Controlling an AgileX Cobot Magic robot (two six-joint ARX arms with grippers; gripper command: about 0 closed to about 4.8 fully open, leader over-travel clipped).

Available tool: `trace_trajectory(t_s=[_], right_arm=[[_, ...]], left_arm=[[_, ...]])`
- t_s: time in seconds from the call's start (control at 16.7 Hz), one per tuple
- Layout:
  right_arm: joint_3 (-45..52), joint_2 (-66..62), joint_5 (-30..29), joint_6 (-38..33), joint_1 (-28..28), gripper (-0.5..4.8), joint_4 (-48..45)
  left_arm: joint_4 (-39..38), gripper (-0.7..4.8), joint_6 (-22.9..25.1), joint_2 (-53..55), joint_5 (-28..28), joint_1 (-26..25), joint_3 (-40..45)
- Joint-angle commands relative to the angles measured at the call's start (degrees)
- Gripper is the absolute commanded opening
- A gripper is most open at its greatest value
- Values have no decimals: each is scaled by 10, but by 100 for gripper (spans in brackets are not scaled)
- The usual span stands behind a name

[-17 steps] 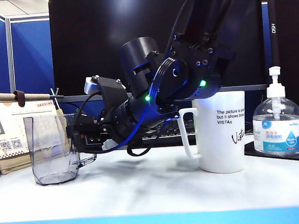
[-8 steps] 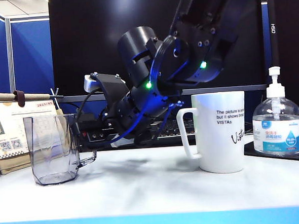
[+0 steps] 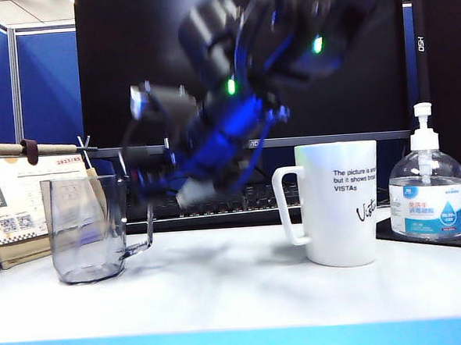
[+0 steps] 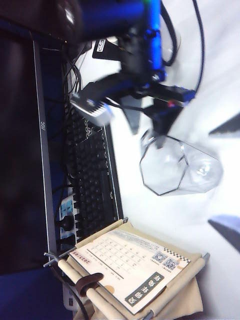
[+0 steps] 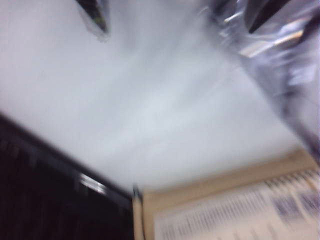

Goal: Swap the positions of the transparent plastic cup and the white ceramic cup.

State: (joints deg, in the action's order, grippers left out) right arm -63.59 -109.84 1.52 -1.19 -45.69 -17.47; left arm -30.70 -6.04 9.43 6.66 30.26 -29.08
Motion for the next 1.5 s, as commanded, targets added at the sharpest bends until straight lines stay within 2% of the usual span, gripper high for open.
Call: trace_trajectory(t_s=[0.06,0.12,0.36,0.54,0.6,0.66,0.72,0.84,0.96,1.02,1.08,1.2,1.32,1.5], right_arm=[[0,25,3,1,-2,347,54],[0,36,3,1,-2,347,87],[0,72,3,2,-2,346,135],[0,130,42,14,-11,305,195],[0,157,68,26,-19,278,213],[0,182,82,35,-23,239,225],[0,233,93,47,-25,178,240],[0,313,93,48,-30,131,246],[0,408,93,77,-30,29,247],[0,463,93,97,-30,-6,254],[1,510,94,111,-30,-6,268],[3,597,121,118,-27,-6,316],[41,725,141,107,-28,-6,342],[149,934,180,5,-27,-6,322]], left_arm=[[8,198,1,0,2,0,-1],[8,171,2,0,2,0,-1],[8,170,3,0,2,0,-1],[16,169,12,0,1,0,-1],[29,166,15,0,-1,0,-1],[47,105,16,0,-1,0,-1],[80,-14,15,0,-4,0,-1],[143,-5,16,-1,-18,0,-2],[218,-5,31,-7,-58,-1,-3],[247,-5,42,-16,-70,0,-3],[256,-5,56,-28,-70,0,-6],[230,-5,76,-51,-71,0,-25],[156,-5,83,-79,-93,0,-53],[92,-5,65,-91,-94,0,-63]])
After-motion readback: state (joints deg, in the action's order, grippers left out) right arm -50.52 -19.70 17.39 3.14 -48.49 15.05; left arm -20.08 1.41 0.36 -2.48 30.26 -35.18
